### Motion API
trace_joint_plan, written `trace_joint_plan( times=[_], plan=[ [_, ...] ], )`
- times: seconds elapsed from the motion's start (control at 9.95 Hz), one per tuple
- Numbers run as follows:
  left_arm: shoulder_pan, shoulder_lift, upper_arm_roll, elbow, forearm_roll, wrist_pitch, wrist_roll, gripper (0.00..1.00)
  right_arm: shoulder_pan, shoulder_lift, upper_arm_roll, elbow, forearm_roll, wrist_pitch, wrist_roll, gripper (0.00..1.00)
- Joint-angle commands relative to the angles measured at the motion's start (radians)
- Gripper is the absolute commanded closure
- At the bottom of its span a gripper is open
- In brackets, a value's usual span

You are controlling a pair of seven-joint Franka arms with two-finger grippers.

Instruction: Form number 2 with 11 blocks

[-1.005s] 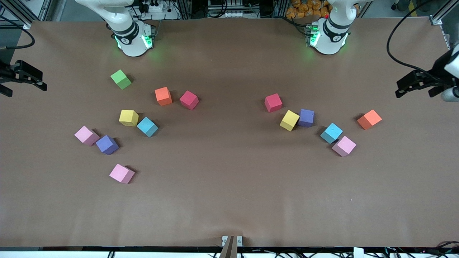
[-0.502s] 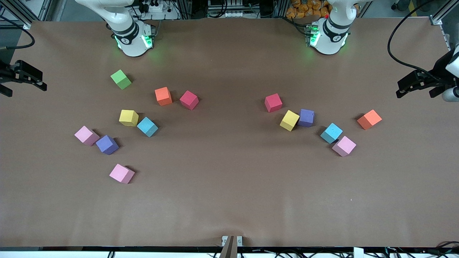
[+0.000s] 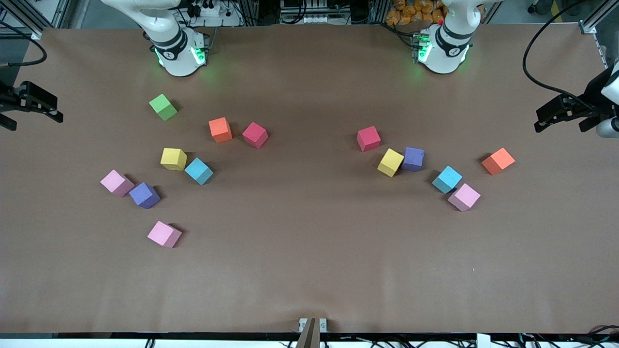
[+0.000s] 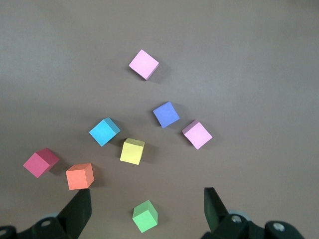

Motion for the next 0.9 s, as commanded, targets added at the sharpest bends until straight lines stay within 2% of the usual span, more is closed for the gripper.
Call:
trace_joint_plan(
  times=[0.0, 0.8],
  plan=[
    [0.005, 0.005, 0.001, 0.014, -0.017, -0.002, 0.018, 0.0, -0.02, -0.004, 0.007, -0.008, 0.001, 0.022, -0.001, 0.0],
    [0.004, 0.005, 0.001, 0.014, -0.017, -0.002, 0.018, 0.0, -0.046, 0.008, 0.007, -0.001, 0.001, 0.011, 0.059, 0.0]
  ],
)
